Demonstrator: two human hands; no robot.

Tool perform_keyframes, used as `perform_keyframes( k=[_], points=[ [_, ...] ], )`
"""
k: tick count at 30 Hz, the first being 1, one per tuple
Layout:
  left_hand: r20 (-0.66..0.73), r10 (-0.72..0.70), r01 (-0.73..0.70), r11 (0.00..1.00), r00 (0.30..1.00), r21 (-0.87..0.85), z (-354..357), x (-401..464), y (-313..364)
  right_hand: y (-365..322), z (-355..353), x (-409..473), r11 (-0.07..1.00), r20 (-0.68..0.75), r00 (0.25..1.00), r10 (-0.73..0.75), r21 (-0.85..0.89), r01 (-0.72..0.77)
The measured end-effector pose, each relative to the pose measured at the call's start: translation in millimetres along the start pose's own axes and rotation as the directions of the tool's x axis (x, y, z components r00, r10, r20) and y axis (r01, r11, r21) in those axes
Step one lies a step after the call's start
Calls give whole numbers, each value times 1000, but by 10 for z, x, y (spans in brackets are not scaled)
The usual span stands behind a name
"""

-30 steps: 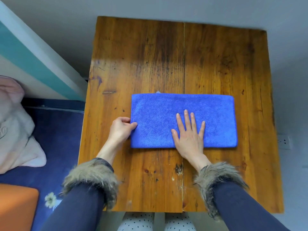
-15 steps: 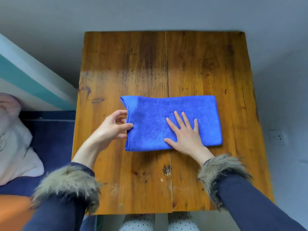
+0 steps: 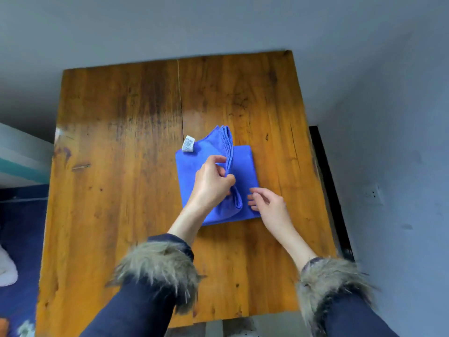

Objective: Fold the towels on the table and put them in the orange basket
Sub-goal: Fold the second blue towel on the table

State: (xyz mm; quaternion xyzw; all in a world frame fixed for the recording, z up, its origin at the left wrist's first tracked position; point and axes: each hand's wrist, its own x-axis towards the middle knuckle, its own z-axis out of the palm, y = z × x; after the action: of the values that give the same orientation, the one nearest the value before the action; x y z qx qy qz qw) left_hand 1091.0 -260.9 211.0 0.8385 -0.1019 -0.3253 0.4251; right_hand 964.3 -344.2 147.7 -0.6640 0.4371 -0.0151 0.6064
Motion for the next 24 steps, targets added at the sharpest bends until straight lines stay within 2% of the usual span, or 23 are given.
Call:
perform_keyframes(
  k=[2, 5, 10, 15, 17, 20, 22, 24],
  points=[
    [7, 6, -7, 994, 1000, 109, 236, 53, -84, 71, -57, 51, 999, -24, 1000, 15, 46, -14],
    [7, 8, -9, 983, 1000, 183, 435, 101, -186, 134, -109, 82, 995, -20, 999, 29, 101, -27],
    [-54, 34, -22, 978, 998, 209, 617, 131, -179, 184, -162, 125, 992, 44, 996, 72, 99, -76],
    [-52, 8, 5, 967, 999, 255, 777, 110, -204, 146, -214, 149, 990, 81, 992, 98, 89, -105],
    [-31, 21, -14, 975, 999, 221, 790, 95, -249, 131, -218, 166, 992, 88, 991, 104, 68, -110],
    [-94, 221, -208, 970, 971, 128, 679, -30, -350, 89, -191, 202, 992, 81, 990, 112, 55, -117],
    [-155, 421, -373, 889, 894, 267, 508, -105, -493, 51, -153, 218, 994, 47, 993, 109, 4, -109],
    [-158, 562, -422, 751, 812, 507, 307, -100, -678, 2, -105, 218, 994, 10, 997, 78, -77, -77]
  ],
)
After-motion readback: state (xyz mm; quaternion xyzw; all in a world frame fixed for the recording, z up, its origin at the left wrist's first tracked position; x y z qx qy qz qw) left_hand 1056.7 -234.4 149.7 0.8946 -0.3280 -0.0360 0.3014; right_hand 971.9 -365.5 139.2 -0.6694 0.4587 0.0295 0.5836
